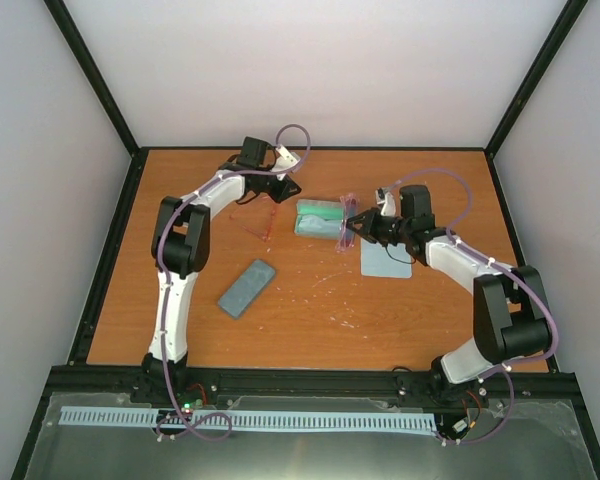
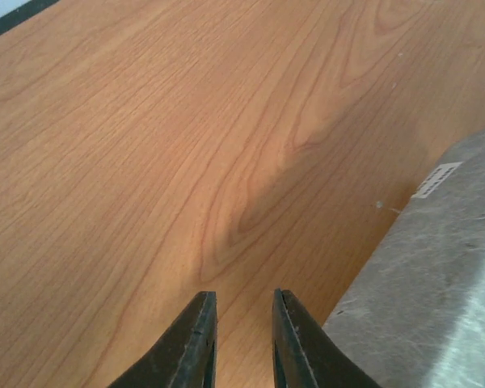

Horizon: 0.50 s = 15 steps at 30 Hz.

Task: Organize the sunglasses
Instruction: Adjust the sunglasses case at the center of the board.

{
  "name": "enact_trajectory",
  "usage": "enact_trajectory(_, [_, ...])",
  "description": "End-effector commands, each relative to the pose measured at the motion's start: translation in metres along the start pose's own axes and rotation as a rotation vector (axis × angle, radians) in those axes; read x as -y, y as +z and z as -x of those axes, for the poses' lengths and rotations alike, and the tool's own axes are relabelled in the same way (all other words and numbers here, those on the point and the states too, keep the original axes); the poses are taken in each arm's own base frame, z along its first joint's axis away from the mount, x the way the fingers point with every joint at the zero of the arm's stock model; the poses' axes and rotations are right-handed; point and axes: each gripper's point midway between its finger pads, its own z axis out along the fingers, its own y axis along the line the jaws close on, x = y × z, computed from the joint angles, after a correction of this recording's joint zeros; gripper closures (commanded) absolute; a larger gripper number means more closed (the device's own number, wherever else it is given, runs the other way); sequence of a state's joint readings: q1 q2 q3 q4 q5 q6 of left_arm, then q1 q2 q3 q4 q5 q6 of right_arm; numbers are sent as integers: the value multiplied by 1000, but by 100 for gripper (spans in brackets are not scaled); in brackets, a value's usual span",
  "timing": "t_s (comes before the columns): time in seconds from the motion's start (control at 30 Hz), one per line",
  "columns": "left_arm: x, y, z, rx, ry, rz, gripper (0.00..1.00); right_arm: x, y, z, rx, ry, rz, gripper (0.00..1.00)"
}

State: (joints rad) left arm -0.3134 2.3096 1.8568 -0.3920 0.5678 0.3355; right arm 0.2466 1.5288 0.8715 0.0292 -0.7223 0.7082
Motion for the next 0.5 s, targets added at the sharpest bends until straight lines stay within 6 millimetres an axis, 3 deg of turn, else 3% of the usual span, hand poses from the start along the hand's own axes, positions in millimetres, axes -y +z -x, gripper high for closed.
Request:
enact_trajectory(0.0, [-11,-2,12,1,38,33,78,3,-5,1,53,0,-16,97])
enact_trajectory(0.17, [-6,4,2,-16,10,-1,78,22,-6,-8,86,57,-55,97])
enact_trajectory(0.47, [14,3,-18,-32,-33,-63,78,38,3,-1,153,123,-54,97])
